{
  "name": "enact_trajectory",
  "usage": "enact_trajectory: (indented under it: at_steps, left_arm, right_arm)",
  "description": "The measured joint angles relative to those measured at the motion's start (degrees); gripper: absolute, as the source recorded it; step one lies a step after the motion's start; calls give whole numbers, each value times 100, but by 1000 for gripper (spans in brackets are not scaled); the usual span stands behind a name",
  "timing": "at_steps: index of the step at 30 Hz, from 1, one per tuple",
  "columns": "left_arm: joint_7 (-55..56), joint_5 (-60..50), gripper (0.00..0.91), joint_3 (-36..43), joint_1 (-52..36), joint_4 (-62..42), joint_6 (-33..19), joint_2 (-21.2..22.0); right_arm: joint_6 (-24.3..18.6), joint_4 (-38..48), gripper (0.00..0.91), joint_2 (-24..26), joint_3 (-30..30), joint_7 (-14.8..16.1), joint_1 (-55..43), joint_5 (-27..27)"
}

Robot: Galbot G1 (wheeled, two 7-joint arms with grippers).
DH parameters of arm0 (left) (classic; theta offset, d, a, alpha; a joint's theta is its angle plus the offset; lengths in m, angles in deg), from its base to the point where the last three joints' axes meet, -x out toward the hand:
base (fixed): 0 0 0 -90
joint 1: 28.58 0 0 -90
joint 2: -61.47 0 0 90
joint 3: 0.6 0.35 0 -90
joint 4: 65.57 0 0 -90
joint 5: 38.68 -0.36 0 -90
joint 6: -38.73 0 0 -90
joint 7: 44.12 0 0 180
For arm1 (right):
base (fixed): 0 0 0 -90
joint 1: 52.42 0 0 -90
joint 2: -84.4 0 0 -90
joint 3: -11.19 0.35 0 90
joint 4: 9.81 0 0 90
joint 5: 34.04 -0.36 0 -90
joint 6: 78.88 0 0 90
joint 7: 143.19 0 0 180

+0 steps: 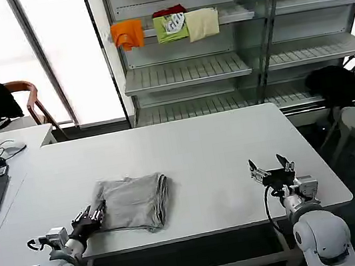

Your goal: Fold and organize the clothes.

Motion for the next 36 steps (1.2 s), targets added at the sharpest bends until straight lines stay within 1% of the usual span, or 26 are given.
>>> enact_trajectory:
  at_steps: [9,10,15,17,22,30,33,36]
  left_arm:
    - [43,-104,0,-64,-19,-94,-304,5]
    - [43,-149,10,-98,-31,-96,-359,-5]
    - [-5,-393,10,-404,-154,-119,-653,-206]
    - [-62,-507,10,-578,-214,-168,-761,-381]
    - [-268,-811,10,-1096,-408,-406,-1020,-1028]
    - [-650,-1069,10,-1520,-841,-706,-1119,-2157]
    - [-784,-1136,20,-1548,-943,-689,-1076,-2411]
    - [-877,-1231,20,-1547,-974,-587,-1032,-2520]
  right_arm:
    - [-4,-1,907,19,10,-8,4,2]
    - [-4,-3,907,26,13,-9,4,1]
    - [-17,3,907,79,5,-4,-24,-13]
    - [-31,27,907,96,-6,0,-42,-17]
    - [-80,110,907,105,-49,26,-92,-15]
    - [-140,253,907,91,-110,42,-126,-5]
    - [-165,284,907,94,-104,46,-100,-4]
    - [-195,294,907,111,-78,49,-65,-5]
